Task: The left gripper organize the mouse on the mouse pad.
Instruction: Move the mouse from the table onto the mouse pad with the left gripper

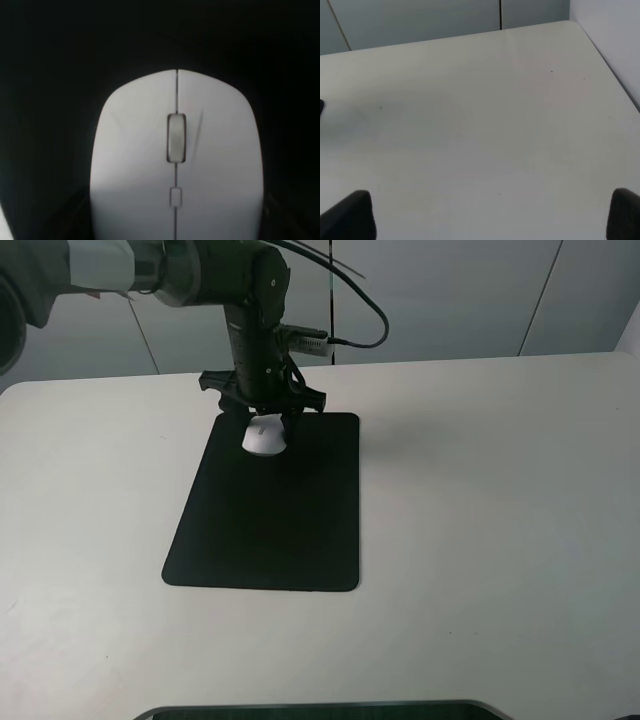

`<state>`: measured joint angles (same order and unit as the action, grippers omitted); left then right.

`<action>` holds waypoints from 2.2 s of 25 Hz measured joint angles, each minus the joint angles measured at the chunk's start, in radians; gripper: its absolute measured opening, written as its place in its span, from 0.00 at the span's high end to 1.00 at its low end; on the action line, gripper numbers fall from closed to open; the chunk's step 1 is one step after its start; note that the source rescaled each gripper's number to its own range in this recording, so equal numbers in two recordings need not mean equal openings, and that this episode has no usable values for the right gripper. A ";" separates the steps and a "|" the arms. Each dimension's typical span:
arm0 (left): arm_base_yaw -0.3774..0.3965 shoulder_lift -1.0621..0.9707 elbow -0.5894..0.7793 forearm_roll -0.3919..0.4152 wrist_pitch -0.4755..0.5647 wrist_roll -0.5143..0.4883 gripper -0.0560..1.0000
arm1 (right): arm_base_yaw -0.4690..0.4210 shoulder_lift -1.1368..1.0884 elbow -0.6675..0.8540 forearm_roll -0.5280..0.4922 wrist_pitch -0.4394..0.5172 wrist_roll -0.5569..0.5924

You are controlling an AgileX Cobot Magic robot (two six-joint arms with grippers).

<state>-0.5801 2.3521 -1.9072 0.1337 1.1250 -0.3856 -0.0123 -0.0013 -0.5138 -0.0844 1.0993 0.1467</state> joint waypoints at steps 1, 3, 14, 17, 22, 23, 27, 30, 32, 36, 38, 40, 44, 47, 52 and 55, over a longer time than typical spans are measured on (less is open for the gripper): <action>-0.009 0.000 0.000 0.003 0.000 0.000 0.95 | 0.000 0.000 0.000 0.000 0.000 0.000; -0.019 0.000 0.000 0.005 0.000 -0.001 0.95 | 0.000 0.000 0.000 0.000 0.000 0.000; -0.030 -0.090 0.124 0.013 -0.075 -0.016 0.95 | 0.000 0.000 0.000 0.000 0.000 0.000; -0.036 -0.118 0.183 0.022 -0.122 -0.022 0.95 | 0.000 0.000 0.000 0.000 0.000 0.000; -0.061 -0.133 0.252 0.027 -0.187 -0.023 0.95 | 0.000 0.000 0.000 0.000 0.000 0.000; -0.068 -0.133 0.259 0.027 -0.197 -0.023 0.95 | 0.000 0.000 0.000 0.000 0.000 0.000; -0.080 -0.133 0.287 0.027 -0.223 -0.023 0.95 | 0.000 0.000 0.000 0.000 0.000 0.000; -0.088 -0.133 0.315 0.035 -0.240 -0.023 0.95 | 0.000 0.000 0.000 0.000 0.000 0.000; -0.090 -0.133 0.333 0.039 -0.252 -0.026 0.95 | 0.000 0.000 0.000 0.000 0.000 0.000; -0.090 -0.133 0.353 0.056 -0.262 -0.048 0.95 | 0.000 0.000 0.000 0.000 0.000 0.000; -0.090 -0.133 0.362 0.063 -0.279 -0.053 0.95 | 0.000 0.000 0.000 0.000 0.000 0.000; -0.090 -0.133 0.371 0.067 -0.294 -0.054 0.95 | 0.000 0.000 0.000 0.000 0.000 0.000; -0.090 -0.133 0.377 0.071 -0.310 -0.056 0.95 | 0.000 0.000 0.000 0.000 0.000 0.000; -0.090 -0.133 0.377 0.089 -0.315 -0.056 0.95 | 0.000 0.000 0.000 0.000 0.000 0.000; -0.090 -0.133 0.377 0.111 -0.329 -0.074 0.95 | 0.000 0.000 0.000 0.000 0.000 0.000; -0.090 -0.133 0.379 0.111 -0.331 -0.074 0.95 | 0.000 0.000 0.000 0.000 0.000 0.000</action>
<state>-0.6705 2.2188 -1.5287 0.2447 0.7943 -0.4598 -0.0123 -0.0013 -0.5138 -0.0844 1.0993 0.1467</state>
